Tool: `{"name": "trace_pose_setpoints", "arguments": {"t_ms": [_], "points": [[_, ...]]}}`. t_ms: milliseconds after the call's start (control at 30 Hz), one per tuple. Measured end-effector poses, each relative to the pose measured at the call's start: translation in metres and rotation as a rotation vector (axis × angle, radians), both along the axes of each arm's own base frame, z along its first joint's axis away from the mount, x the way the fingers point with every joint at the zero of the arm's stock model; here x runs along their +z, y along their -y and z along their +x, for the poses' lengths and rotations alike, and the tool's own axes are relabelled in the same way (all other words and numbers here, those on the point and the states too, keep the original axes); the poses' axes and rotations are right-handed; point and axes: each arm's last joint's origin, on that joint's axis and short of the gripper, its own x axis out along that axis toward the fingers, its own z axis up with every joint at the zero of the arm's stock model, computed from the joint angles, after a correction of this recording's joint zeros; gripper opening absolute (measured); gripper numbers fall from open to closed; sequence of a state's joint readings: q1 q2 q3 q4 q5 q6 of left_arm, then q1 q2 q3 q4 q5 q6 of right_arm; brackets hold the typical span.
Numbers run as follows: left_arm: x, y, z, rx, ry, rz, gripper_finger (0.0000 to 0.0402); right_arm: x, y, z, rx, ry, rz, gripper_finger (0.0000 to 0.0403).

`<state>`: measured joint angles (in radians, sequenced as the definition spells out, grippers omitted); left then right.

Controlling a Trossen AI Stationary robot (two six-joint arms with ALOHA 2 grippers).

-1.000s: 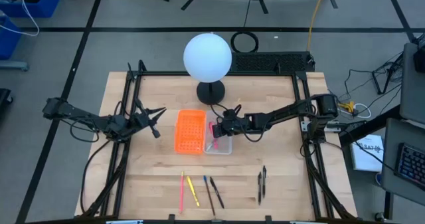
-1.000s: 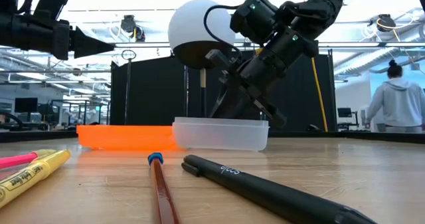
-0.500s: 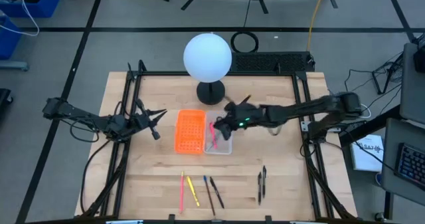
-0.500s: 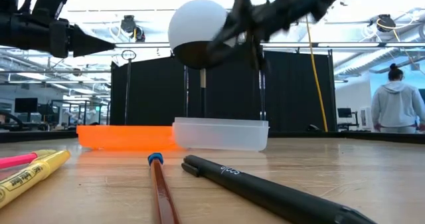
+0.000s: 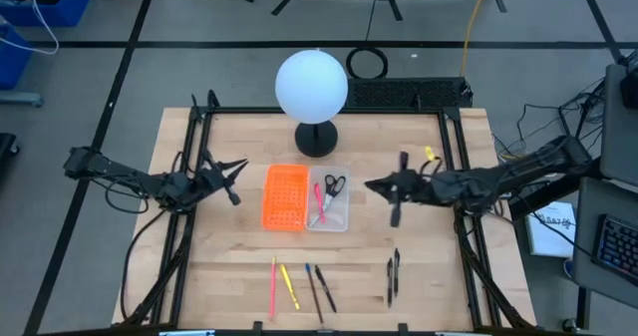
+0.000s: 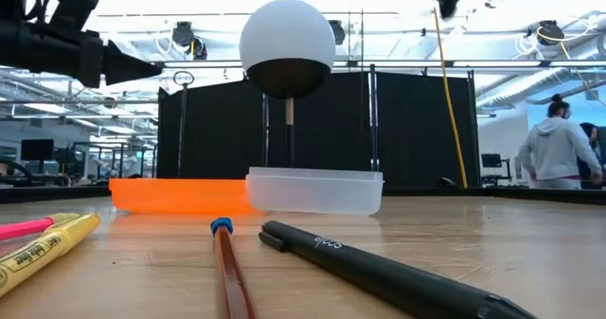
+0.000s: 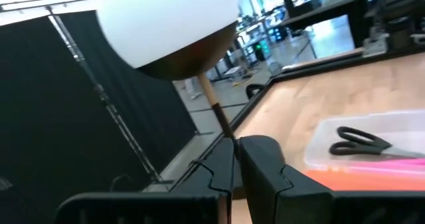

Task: Pick & place school supplies into a supply box
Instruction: Put the pink pencil into the orange supply box

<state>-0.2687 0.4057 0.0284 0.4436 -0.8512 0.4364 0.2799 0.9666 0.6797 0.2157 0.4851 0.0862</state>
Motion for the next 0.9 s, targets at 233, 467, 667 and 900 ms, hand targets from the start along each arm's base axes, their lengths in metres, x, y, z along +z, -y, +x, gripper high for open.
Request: {"name": "trace_pose_setpoints", "arguments": {"t_ms": [233,467,667,900], "points": [[0.001,0.000,0.000,-0.013,0.018,-0.018,0.0035,-0.054,0.021,-0.049,-0.061,0.067,0.093,0.0001],[0.000,0.001,0.000,-0.026,0.008,-0.015,0.0035,-0.103,0.028,-0.069,-0.079,0.158,0.114,0.0000],[-0.001,0.001,0.001,-0.042,0.056,-0.097,0.0035,-0.104,0.030,-0.073,-0.123,0.249,0.080,0.0000],[-0.014,0.002,0.001,-0.094,0.086,-0.353,0.0035,-0.102,0.028,-0.073,-0.029,0.257,0.033,0.0000]]}}
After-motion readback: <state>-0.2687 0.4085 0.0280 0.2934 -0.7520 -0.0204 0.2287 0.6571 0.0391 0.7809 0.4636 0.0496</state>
